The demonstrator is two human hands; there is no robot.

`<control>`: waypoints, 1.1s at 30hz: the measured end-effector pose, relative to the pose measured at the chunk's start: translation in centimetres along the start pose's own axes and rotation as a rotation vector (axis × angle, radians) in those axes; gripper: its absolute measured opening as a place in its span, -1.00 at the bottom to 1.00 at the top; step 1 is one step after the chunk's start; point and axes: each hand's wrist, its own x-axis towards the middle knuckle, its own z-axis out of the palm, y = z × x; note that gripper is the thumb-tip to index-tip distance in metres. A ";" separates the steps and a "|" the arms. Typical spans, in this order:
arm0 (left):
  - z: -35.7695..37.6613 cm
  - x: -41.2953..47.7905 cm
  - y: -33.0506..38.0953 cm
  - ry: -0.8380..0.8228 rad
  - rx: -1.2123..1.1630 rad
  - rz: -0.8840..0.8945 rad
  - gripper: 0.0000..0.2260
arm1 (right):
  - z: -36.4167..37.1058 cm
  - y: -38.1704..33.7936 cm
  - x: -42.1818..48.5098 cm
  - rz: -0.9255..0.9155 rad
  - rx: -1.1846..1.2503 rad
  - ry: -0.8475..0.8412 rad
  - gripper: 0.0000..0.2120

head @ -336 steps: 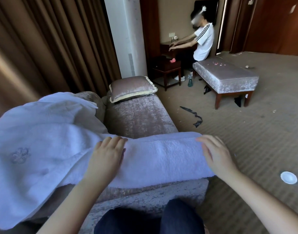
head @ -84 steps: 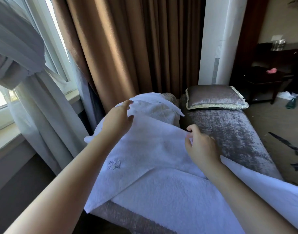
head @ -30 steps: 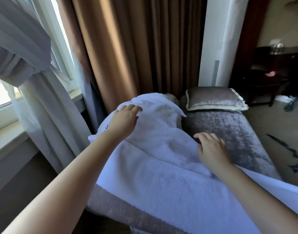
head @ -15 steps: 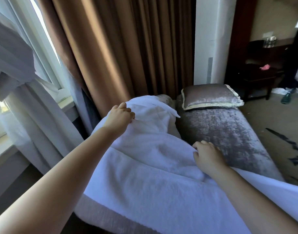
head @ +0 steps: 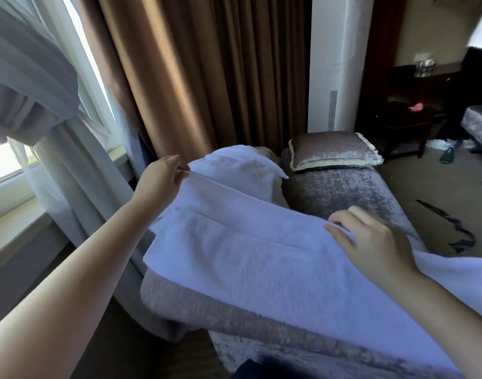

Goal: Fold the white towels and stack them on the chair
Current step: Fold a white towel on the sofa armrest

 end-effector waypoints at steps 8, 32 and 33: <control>-4.2 -12.4 -1.1 0.079 -0.016 0.004 -0.84 | 0.4 -3.3 -5.5 -0.361 0.047 -0.043 -0.73; 0.8 -17.0 -2.7 -0.048 0.165 -0.140 -0.81 | 1.3 -5.4 -8.4 -0.419 0.138 -0.347 -0.88; 0.7 -16.6 -2.0 -0.010 0.164 -0.091 -0.79 | 1.0 -5.5 -7.9 -0.405 0.162 -0.323 -0.81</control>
